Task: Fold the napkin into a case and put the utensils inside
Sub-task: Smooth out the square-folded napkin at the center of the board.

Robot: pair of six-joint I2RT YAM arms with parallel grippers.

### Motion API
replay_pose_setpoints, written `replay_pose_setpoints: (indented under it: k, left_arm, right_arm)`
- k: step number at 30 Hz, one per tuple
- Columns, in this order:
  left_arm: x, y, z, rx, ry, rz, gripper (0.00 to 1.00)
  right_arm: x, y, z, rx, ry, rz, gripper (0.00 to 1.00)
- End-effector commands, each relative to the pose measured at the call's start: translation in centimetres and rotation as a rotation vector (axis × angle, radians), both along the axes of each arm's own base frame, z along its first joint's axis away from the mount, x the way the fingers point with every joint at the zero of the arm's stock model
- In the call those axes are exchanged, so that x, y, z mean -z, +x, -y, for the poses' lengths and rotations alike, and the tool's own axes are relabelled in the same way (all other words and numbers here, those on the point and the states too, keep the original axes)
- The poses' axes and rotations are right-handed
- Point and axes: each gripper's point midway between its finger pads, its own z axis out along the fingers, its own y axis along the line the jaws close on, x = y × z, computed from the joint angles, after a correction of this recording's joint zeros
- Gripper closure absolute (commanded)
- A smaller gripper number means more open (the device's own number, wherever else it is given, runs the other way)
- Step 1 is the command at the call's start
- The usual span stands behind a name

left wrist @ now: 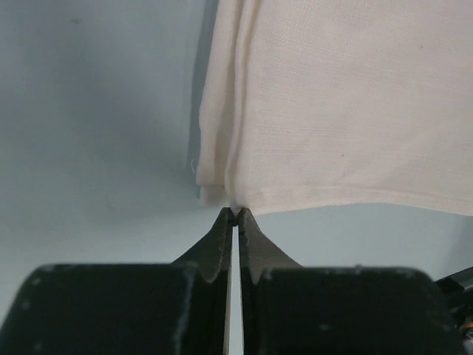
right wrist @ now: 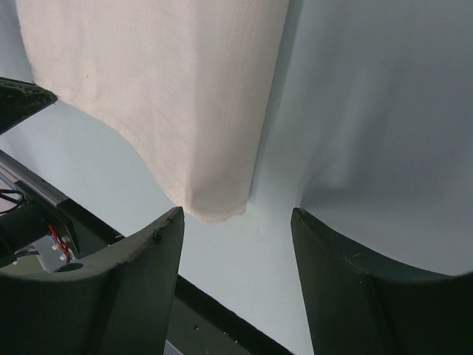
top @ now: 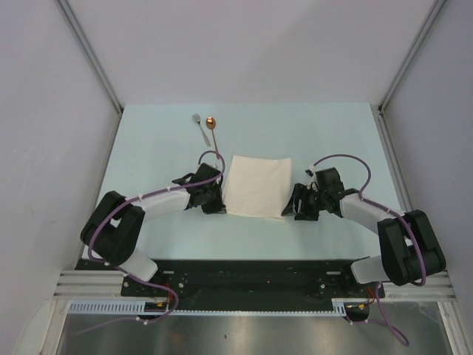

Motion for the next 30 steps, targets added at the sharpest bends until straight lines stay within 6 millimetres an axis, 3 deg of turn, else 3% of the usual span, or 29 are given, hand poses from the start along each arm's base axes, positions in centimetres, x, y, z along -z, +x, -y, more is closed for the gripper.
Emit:
replay_pose_setpoints:
  k: [1,6,13,16,20,30]
  left_arm:
    - [-2.9,1.2,0.2,-0.014,-0.017,0.092,0.96]
    - [-3.0,1.2,-0.1,-0.017,0.000,0.106,0.96]
    - [-0.8,1.0,-0.7,-0.019,0.044,0.065,0.97]
    - [0.0,0.8,-1.0,-0.016,0.068,0.052,0.97]
    - [0.1,1.0,-1.1,-0.022,0.070,0.057,0.97]
    - [-0.2,1.7,-1.6,-0.034,0.098,0.088,0.96]
  right_arm:
    - [-0.6,0.5,-0.2,0.003,0.019,0.032,0.36]
    - [-0.6,0.5,-0.1,0.008,0.021,0.031,0.36]
    - [-1.9,0.7,-0.6,0.003,0.040,0.052,0.37]
    - [-2.7,0.9,-1.0,-0.002,0.055,0.070,0.44]
    - [-2.7,0.8,-2.0,-0.023,0.079,0.056,0.64]
    - [-1.9,1.8,-4.4,-0.062,0.125,0.051,0.76]
